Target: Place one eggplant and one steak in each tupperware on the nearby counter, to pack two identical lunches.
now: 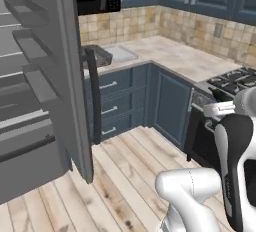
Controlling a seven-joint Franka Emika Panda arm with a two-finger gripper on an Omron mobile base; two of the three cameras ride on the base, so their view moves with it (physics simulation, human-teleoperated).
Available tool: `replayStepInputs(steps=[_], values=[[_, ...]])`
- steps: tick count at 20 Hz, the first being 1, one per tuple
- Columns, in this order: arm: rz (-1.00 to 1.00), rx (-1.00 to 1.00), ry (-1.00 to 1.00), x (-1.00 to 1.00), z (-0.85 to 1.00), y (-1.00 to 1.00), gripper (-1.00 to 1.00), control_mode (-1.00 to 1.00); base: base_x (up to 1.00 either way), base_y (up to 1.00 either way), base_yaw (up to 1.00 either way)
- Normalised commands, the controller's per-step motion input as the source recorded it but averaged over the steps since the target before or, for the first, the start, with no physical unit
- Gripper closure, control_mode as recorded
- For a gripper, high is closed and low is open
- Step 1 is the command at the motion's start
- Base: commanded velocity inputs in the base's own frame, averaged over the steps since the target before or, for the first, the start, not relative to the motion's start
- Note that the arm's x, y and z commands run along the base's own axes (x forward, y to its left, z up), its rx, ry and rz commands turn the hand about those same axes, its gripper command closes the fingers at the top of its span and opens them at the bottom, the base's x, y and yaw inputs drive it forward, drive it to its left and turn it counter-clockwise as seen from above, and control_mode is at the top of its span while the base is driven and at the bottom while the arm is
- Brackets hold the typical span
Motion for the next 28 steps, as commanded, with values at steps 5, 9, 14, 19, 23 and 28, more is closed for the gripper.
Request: replayStepInputs(steps=[5, 9, 14, 19, 23, 28], values=[[0.00, 0.00, 0.00, 0.00, 0.00, 0.00, 1.00, 1.00, 1.00, -0.15, 0.06], [0.00, 0.00, 0.00, 0.00, 0.00, 0.00, 1.00, 1.00, 0.88, -0.28, 0.24], [0.00, 0.00, 0.00, 0.00, 0.00, 0.00, 1.00, 1.00, 0.56, -0.71, 0.23], [0.00, 0.00, 0.00, 0.00, 0.00, 0.00, 1.00, 1.00, 0.74, -0.37, 0.17], [0.00, 0.00, 0.00, 0.00, 0.00, 0.00, 1.00, 1.00, 0.99, 0.02, 0.11], [0.00, 0.00, 0.00, 0.00, 0.00, 0.00, 1.00, 1.00, 1.00, 0.11, 0.06]])
